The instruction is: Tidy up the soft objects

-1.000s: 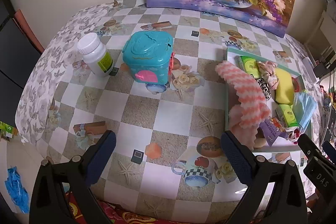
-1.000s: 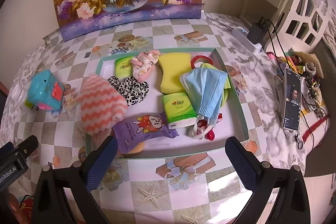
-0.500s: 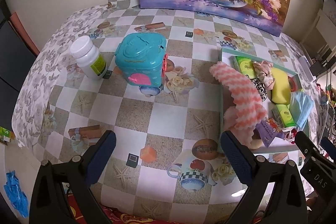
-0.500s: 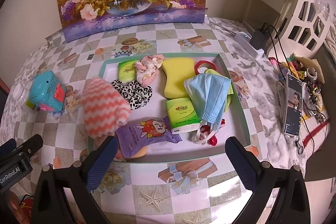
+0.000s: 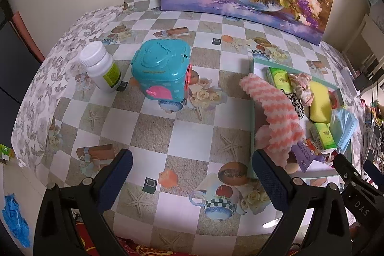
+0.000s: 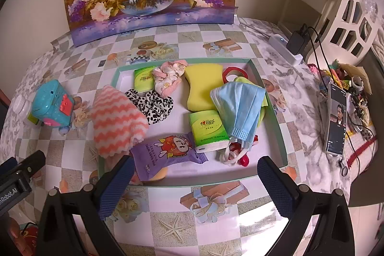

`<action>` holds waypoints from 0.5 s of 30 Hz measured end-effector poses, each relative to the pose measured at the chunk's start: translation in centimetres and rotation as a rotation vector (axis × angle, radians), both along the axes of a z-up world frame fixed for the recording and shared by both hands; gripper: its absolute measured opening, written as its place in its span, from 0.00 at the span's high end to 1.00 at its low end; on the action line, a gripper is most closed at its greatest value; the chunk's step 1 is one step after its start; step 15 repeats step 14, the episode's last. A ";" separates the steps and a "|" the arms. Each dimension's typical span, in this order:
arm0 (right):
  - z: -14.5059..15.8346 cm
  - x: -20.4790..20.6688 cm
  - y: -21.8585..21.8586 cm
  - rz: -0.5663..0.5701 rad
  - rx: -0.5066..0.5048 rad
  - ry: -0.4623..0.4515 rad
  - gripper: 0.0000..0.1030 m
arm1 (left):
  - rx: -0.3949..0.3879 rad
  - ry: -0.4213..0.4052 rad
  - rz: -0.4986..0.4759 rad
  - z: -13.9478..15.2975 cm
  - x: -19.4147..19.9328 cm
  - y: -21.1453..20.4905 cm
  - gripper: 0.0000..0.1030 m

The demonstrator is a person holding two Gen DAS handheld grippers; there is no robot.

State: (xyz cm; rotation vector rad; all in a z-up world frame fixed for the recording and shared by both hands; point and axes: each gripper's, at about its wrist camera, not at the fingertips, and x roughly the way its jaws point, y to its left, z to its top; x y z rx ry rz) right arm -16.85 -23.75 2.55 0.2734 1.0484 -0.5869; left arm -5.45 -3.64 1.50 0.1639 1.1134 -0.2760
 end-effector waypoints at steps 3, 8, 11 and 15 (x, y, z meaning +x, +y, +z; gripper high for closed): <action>-0.2 0.0 0.0 0.000 0.002 0.004 0.00 | 0.003 0.004 0.003 -0.1 0.0 0.0 0.03; -0.2 0.0 0.0 0.000 0.002 0.004 0.00 | 0.005 0.003 0.004 -0.2 0.0 0.0 0.03; -0.4 0.0 0.0 0.000 0.003 0.006 0.00 | 0.007 -0.006 0.001 -0.1 0.0 0.0 0.03; -0.4 0.0 0.0 -0.001 0.003 0.005 0.00 | 0.008 -0.004 0.005 -0.1 0.0 0.0 0.03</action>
